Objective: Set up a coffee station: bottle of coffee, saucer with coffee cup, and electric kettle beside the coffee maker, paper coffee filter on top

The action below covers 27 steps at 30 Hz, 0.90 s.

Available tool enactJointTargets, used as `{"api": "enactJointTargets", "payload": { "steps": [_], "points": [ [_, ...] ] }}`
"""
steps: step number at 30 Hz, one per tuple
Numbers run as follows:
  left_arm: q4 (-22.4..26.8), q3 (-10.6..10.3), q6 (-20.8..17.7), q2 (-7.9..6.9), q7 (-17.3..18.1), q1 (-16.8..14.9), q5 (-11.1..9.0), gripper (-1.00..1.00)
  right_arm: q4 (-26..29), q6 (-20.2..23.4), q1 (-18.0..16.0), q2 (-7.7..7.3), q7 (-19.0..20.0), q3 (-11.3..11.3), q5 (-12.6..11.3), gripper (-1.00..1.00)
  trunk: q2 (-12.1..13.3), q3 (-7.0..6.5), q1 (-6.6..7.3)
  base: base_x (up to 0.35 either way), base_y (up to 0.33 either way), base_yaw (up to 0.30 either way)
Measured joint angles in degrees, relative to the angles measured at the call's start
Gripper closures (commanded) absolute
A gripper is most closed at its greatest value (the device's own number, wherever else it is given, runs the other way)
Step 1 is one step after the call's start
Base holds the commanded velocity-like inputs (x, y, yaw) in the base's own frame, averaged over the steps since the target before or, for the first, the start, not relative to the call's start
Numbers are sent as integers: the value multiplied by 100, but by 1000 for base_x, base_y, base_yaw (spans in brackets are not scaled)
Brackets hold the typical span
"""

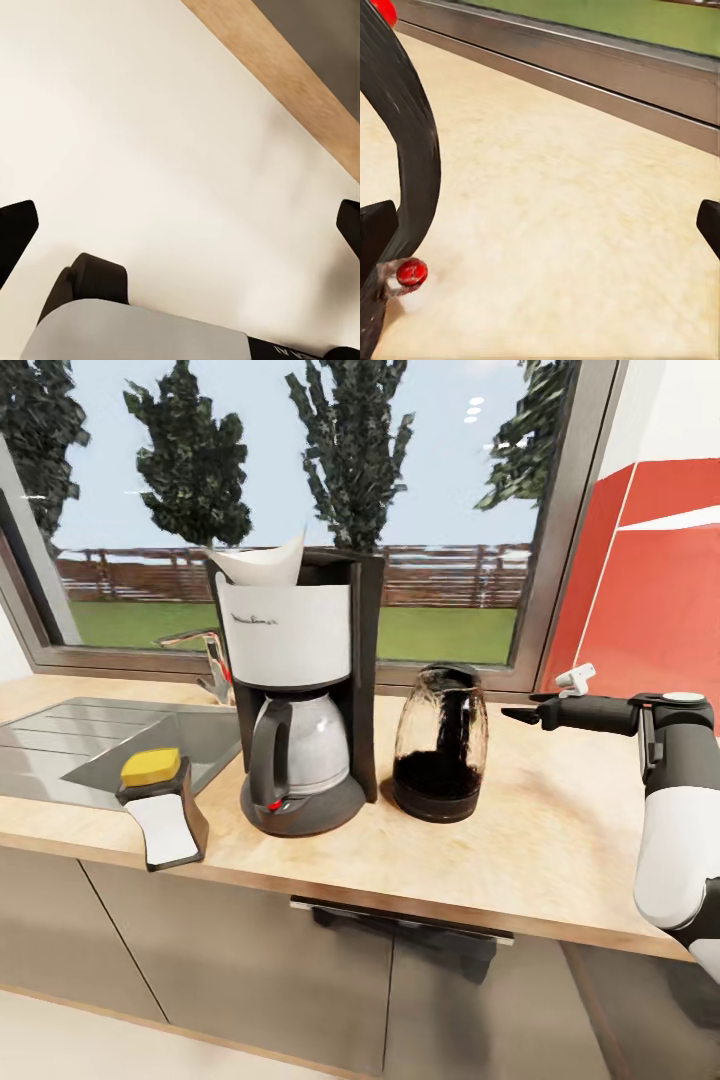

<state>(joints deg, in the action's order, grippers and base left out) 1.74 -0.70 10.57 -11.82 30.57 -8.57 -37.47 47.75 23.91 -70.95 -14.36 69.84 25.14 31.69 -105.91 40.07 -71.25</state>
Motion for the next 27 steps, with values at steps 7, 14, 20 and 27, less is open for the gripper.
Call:
{"api": "enactJointTargets", "payload": {
  "steps": [7, 14, 20, 27],
  "points": [
    [1, 0, 0, 3, 0, 0, 0, -100, 0, 0, 0, 0, 0, 0, 1, -100, 0, 0, 0, 0, -36, 0],
    [1, 0, 0, 2, 0, 0, 0, -100, 0, 0, 0, 0, 0, 0, 0, -100, 0, 0, 0, 0, -122, 0],
    [-1, 0, 0, 1, 0, 0, 0, -100, 0, 0, 0, 0, 0, 0, 0, -100, 0, 0, 0, 0, -31, 0],
    [1, 0, -1, 5, 0, 0, 0, -100, 0, 0, -1, 1, 1, 1, 2, -100, 0, 0, 0, -16, -111, 0]
  ]
}}
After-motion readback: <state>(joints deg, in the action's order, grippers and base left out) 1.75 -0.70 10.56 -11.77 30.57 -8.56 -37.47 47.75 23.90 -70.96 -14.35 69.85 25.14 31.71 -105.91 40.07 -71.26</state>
